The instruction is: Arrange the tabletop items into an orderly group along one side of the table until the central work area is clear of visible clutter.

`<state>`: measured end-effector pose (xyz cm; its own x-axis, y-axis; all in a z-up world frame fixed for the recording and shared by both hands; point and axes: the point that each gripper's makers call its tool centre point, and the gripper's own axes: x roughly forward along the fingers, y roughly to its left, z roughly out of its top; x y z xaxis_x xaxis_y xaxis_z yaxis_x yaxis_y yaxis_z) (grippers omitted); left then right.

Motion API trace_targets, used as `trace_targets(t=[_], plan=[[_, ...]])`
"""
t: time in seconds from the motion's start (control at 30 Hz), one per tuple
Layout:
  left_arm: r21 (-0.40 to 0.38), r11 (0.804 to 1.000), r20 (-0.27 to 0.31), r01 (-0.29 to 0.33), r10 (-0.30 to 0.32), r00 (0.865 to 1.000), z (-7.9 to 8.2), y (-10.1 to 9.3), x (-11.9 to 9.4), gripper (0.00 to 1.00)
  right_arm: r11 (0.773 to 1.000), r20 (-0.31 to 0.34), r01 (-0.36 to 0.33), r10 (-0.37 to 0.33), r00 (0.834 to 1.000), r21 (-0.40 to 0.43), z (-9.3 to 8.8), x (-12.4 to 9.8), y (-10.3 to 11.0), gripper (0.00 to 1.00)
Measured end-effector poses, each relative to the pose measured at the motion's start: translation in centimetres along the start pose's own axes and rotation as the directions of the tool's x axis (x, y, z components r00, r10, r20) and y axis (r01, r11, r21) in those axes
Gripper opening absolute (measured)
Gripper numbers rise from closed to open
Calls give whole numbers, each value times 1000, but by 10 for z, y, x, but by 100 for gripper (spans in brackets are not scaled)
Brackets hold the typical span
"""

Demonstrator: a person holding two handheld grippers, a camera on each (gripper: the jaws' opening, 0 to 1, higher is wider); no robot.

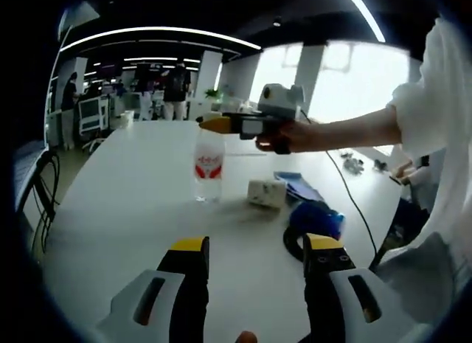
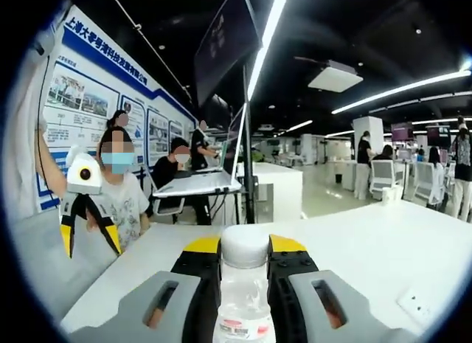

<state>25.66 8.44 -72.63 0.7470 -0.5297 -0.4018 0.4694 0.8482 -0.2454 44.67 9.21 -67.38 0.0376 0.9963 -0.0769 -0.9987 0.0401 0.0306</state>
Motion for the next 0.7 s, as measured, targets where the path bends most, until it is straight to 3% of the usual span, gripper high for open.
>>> trace_targets(t=[0.27, 0.4, 0.5, 0.7], plan=[[-3, 998, 0, -63, 63, 998, -3, 11, 0, 55, 999, -3, -35, 35, 999, -9, -4, 6, 2, 19], [3, 997, -45, -76, 76, 996, -13, 11, 2, 73, 999, -1, -44, 44, 999, -14, -6, 8, 3, 19], [17, 997, -55, -72, 73, 996, -16, 11, 0, 73, 999, 0, -44, 44, 999, -13, -8, 8, 1, 19], [-7, 997, -15, -74, 74, 997, -10, 9, 0, 84, 998, 10, -55, 55, 998, -21, -8, 8, 2, 19]])
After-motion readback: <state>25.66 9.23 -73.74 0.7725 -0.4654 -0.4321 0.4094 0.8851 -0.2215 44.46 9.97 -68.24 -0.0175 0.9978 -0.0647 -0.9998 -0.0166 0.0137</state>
